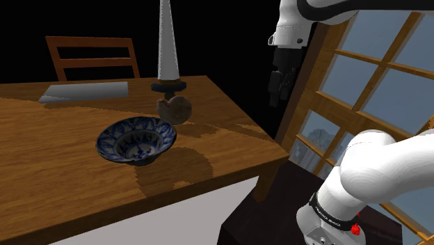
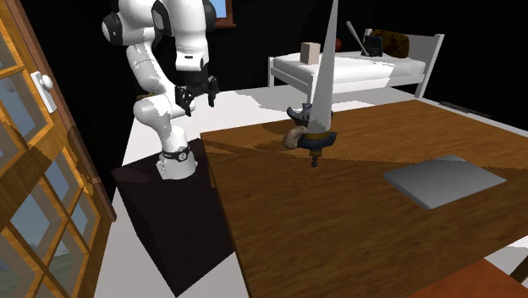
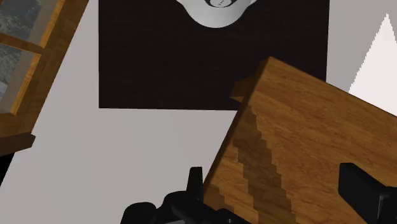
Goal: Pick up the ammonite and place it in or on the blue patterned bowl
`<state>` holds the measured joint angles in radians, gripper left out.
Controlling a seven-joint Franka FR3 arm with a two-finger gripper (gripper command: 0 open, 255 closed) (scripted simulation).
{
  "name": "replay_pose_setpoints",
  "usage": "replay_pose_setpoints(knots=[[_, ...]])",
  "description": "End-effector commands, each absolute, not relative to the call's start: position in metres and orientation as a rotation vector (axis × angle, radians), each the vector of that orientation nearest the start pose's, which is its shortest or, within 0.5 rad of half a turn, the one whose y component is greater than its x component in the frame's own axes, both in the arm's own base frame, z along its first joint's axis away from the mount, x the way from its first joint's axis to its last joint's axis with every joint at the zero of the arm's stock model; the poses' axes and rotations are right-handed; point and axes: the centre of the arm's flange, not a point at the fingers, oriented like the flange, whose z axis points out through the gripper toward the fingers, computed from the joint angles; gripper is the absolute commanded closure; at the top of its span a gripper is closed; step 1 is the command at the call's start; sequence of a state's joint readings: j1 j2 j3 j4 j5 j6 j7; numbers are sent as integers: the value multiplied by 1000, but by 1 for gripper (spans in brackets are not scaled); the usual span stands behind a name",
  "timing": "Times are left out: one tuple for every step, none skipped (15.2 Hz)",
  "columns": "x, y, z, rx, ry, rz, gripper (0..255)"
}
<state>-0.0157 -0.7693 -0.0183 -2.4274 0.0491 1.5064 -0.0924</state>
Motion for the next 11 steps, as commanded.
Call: replay_pose_setpoints(knots=[[300, -6, 547, -3061, -98, 227, 0], [311, 0, 546, -3061, -128, 221, 0], [323, 6, 544, -3060, -157, 216, 0], [334, 12, 543, -3060, -187, 210, 0], [345, 19, 541, -3059, -216, 204, 0], [356, 25, 540, -3058, -246, 199, 0], [367, 32, 539, -3056, -276, 193, 0], [378, 39, 538, -3054, -305, 187, 0], [388, 46, 537, -3052, -335, 182, 0], [399, 54, 535, -3050, -364, 176, 0], [409, 61, 534, -3047, -394, 170, 0]])
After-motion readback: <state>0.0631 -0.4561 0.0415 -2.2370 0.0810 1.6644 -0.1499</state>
